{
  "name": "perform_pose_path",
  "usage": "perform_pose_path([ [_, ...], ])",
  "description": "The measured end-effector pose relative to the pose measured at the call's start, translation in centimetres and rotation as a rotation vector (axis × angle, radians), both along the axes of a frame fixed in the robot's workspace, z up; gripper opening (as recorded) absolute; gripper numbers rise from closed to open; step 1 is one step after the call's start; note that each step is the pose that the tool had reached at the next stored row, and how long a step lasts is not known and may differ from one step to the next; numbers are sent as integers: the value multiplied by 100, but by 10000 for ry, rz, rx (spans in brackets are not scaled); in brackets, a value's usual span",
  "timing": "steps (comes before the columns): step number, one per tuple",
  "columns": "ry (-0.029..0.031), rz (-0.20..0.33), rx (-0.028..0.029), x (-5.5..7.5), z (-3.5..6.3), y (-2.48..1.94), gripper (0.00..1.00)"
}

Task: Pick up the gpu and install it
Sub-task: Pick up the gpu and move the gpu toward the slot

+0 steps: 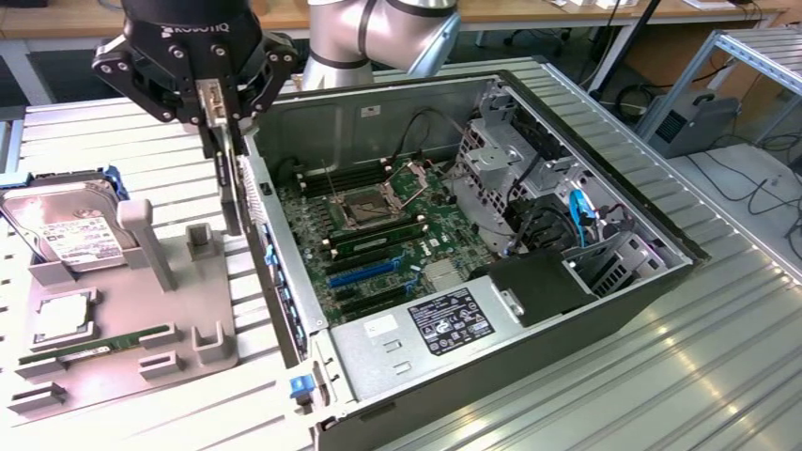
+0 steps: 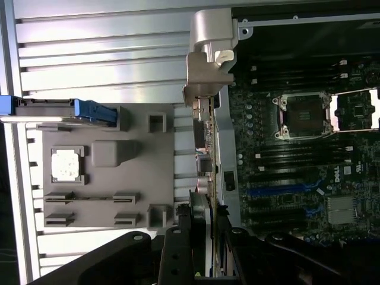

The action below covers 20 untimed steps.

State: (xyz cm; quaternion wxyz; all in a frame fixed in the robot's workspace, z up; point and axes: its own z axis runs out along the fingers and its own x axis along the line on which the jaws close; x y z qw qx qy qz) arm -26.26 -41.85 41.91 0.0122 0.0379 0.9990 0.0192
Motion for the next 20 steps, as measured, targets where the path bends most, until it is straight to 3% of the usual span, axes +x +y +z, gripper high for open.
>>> perform_pose_path([
  [20,24,0,0,332,-1,-8,27],
])
